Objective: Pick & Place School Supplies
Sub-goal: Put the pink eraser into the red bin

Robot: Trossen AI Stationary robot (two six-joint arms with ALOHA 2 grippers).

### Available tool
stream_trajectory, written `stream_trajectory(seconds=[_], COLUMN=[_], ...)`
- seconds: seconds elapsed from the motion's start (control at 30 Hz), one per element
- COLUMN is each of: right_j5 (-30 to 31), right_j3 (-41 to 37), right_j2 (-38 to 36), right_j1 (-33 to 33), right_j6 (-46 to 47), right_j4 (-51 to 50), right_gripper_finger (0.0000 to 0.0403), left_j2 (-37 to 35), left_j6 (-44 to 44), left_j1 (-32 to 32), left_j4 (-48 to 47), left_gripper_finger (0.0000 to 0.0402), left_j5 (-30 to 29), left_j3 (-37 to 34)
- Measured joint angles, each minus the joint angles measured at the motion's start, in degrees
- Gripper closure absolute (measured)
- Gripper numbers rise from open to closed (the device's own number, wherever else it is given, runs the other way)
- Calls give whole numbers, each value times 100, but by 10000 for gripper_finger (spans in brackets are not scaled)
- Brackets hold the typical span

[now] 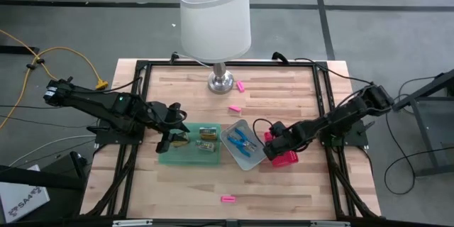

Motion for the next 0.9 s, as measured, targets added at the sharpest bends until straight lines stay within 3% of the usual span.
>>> stream_trajectory(seconds=[0.43,0.7,0.9], right_j5=[-170,-396,-568], right_j3=[3,3,5], right_j2=[4,-14,-429], right_j1=[-22,-68,-178], right_j6=[-456,-665,-812], right_j4=[55,44,23], right_gripper_finger=[321,325,335], left_j2=[0,0,0], left_j6=[-16,-13,-40], left_j1=[2,1,2], left_j4=[0,0,0], left_gripper_finger=[245,245,245], left_j5=[2,2,4], left_j3=[0,0,0])
